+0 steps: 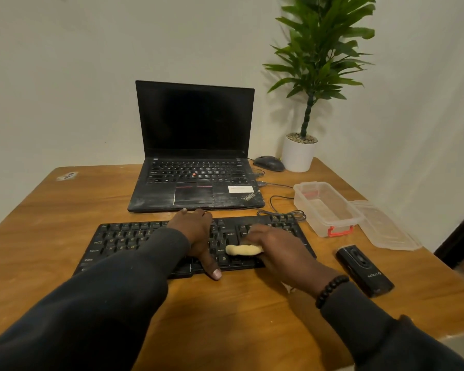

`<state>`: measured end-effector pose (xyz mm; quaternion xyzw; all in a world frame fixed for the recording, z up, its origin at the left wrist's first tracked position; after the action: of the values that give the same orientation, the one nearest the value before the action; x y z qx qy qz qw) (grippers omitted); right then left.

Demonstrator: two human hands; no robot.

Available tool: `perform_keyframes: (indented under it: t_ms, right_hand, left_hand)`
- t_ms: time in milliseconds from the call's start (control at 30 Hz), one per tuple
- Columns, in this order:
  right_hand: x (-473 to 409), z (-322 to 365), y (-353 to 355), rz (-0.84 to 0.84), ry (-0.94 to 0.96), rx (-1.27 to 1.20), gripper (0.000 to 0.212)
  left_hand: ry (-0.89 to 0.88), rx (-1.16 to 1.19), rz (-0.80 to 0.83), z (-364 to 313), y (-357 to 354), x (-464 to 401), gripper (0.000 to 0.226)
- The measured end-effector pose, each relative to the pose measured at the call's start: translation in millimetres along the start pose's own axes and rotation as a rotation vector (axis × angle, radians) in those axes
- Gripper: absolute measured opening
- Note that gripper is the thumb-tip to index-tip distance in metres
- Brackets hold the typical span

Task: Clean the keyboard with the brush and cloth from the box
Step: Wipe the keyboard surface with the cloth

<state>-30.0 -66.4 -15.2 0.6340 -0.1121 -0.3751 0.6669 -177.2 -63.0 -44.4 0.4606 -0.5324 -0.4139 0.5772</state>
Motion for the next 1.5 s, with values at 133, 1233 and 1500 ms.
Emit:
perform_keyframes:
  t_ms: [133, 1233, 1500]
  right_hand:
    - [-10, 2, -1, -0.074, 0.003, 0.079, 0.037]
    - [33, -72, 36, -0.651, -1.019, -0.534, 0.03]
    - [-12, -15, -30, -0.268, -0.623, 0.053, 0.038]
  left_hand:
    - [0.006, 0.021, 0.002, 1, -2, 0, 0.138]
    - [-0.029, 0.071, -0.018, 0, 0, -1, 0.135]
    - [-0.024, 0.069, -0.033, 0, -2, -1, 0.133]
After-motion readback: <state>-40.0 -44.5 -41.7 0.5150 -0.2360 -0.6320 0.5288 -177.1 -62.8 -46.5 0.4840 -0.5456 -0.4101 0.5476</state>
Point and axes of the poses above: each hand's wrist, its own x-axis away from the middle knuckle, its own y-axis out of the back of the hand, z = x × y, the point moved 8 cm from there along -x, towards the middle knuckle, and after that the axes turned 10 degrees about -z, right-handed, at the moved point
